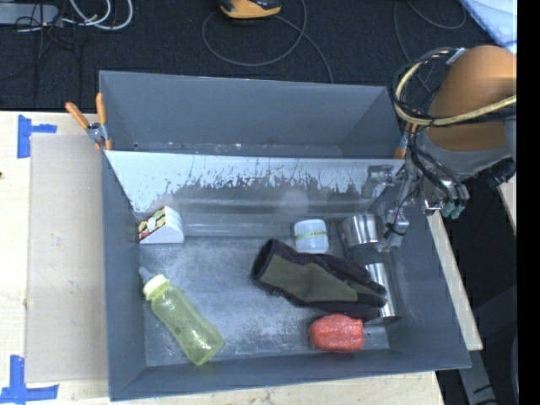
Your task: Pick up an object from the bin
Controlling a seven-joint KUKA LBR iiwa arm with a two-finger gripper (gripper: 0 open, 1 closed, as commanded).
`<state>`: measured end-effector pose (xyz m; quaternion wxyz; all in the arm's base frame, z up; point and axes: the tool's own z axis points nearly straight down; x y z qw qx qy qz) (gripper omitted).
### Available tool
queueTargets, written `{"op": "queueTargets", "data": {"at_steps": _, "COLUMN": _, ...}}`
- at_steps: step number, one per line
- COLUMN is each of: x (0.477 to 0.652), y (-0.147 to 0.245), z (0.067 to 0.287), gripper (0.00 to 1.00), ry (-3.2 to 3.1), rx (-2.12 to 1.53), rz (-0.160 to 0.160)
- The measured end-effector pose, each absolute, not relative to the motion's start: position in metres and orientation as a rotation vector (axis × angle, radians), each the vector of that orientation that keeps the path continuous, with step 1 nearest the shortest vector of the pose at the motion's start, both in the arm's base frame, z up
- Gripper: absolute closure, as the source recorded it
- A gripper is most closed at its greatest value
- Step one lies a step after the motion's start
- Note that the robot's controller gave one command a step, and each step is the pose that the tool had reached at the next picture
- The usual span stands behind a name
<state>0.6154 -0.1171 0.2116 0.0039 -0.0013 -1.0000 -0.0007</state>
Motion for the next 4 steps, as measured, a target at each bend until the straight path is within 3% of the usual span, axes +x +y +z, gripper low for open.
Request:
{"op": "queueTargets", "data": {"at_steps": 1, "x": 0.617, "y": -0.117, "z": 0.217, "gripper": 0.00, "ry": -3.142, "rx": 0.000, "rz": 0.000}}
{"op": "queueTargets", "data": {"at_steps": 2, "x": 0.597, "y": -0.059, "z": 0.138, "gripper": 0.00, "ry": -3.139, "rx": 0.002, "rz": -0.001}}
{"op": "queueTargets", "data": {"at_steps": 3, "x": 0.568, "y": -0.023, "z": 0.128, "gripper": 0.00, "ry": -3.125, "rx": -0.263, "rz": -0.002}}
{"op": "queueTargets", "data": {"at_steps": 4, "x": 0.566, "y": -0.020, "z": 0.137, "gripper": 0.00, "ry": -3.133, "rx": -0.210, "rz": -0.001}}
